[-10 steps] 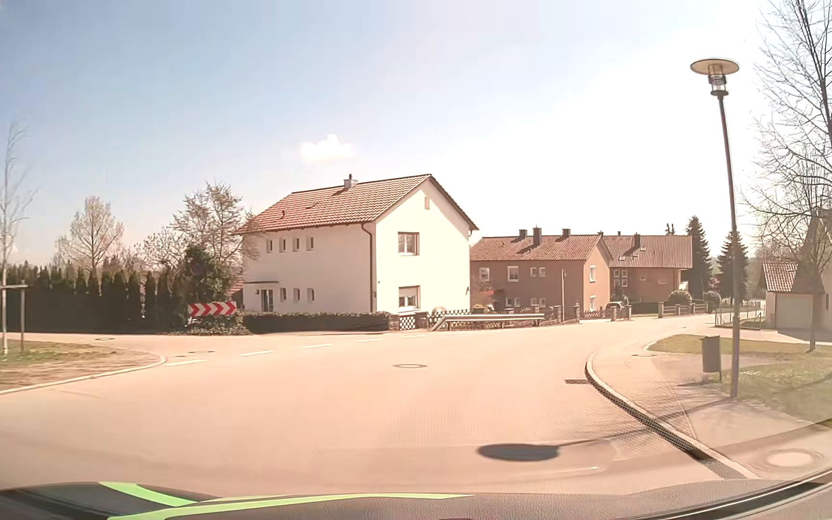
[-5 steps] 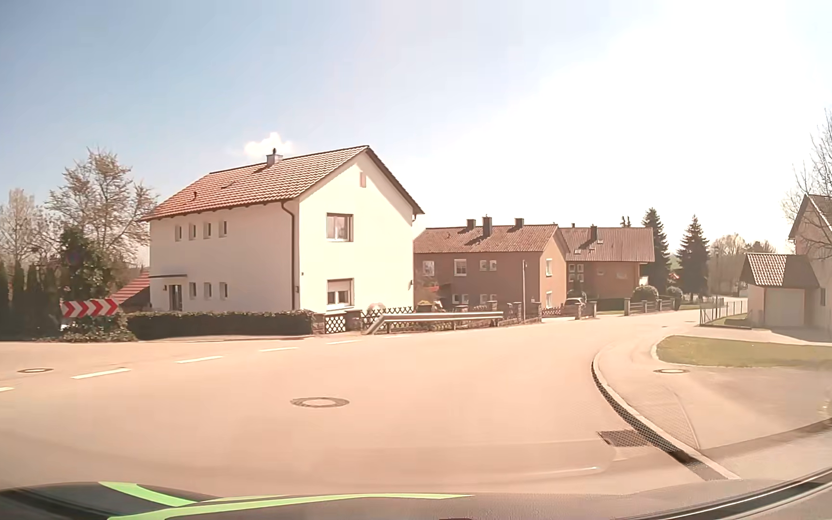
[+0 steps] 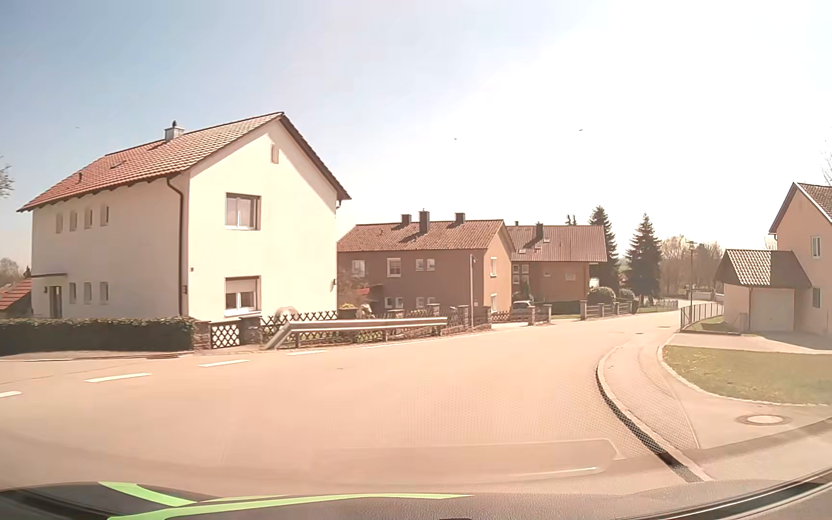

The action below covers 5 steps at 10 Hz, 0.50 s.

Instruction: Follow the waypoints while adhering to traffic rules and regulations

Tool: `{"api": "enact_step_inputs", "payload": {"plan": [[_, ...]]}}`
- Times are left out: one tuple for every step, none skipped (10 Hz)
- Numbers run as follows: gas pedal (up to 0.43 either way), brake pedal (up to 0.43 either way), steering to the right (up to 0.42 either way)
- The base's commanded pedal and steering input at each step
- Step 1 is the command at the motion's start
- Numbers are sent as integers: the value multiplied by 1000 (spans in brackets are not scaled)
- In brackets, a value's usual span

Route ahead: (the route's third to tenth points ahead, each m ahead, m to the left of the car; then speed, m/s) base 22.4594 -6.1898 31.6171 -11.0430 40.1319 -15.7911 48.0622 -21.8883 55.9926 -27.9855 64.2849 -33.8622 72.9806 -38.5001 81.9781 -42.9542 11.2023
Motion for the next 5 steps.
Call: {"api": "enact_step_inputs", "payload": {"plan": [[0, 67, 105], [0, 61, 105], [0, 12, 105], [0, 0, 105], [0, 0, 105]]}}
